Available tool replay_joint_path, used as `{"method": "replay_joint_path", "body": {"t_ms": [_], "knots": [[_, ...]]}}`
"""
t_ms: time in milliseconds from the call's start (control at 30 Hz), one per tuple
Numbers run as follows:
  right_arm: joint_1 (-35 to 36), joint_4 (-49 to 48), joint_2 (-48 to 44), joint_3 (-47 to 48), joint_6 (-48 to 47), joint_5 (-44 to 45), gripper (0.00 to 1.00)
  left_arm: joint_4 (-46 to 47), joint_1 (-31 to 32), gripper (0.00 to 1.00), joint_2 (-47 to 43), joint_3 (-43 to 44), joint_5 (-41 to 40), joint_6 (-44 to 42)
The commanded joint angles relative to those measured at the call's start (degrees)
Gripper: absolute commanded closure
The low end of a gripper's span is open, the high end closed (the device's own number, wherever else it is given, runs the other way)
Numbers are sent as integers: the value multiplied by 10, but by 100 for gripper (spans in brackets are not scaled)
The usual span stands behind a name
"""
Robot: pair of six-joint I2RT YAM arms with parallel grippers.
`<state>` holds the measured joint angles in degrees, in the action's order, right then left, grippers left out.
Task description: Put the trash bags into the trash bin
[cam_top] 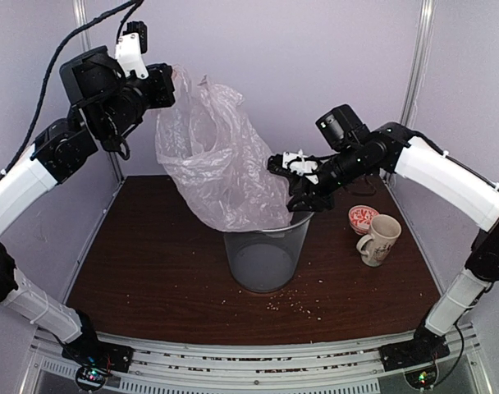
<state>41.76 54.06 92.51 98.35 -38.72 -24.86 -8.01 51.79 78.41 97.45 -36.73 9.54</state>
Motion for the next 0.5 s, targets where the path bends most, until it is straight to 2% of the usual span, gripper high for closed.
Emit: {"method": "replay_joint_path", "body": {"t_ms": [0,300,467], "knots": [[0,-22,-18,-20,17,-4,57,44,-4,100,5,-21,22,14],[-1,-18,-145,-54,24,10,45,98,-4,100,66,-3,99,41],[-1,-29,-163,-49,49,-2,45,111,-4,100,113,34,137,57]]}}
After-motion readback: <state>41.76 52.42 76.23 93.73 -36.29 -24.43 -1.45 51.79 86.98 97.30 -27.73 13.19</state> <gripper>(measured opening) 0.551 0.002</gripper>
